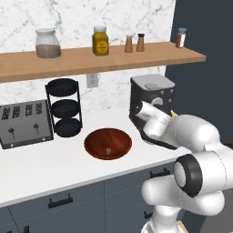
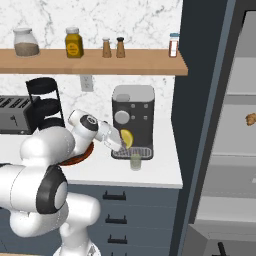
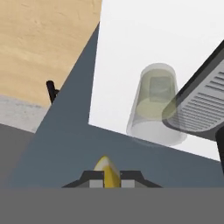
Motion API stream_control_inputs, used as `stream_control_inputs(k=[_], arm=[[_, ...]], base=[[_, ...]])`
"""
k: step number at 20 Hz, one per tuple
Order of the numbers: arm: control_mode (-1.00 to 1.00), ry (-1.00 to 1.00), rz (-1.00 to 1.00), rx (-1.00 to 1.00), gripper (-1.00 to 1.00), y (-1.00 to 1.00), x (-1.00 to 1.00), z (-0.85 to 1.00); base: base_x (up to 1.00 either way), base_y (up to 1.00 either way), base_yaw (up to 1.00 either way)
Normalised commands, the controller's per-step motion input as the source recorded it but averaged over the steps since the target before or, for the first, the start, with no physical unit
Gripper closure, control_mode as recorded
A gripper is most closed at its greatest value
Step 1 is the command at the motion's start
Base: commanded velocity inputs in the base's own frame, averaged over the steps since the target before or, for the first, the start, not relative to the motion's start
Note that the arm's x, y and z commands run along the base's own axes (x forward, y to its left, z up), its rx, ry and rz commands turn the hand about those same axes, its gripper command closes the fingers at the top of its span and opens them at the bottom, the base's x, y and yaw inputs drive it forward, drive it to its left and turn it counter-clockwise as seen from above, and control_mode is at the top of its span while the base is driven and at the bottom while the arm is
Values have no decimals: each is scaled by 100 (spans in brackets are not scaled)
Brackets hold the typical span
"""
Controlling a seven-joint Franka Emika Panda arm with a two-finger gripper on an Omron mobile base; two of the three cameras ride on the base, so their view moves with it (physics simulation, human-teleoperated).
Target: Grab a lemon wedge from the fridge and one ice cube from the ice bowl, and put them in the glass of lemonade.
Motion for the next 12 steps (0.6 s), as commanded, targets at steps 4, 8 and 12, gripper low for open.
stream_control_inputs(k=[4,8,12], arm=[[-100,-7,-13,0,100,0,0,-6],[-100,-6,-8,0,100,0,0,-14],[-100,-8,-2,-2,100,0,0,-19]], base=[[0,0,0],[0,0,0],[0,0,0]])
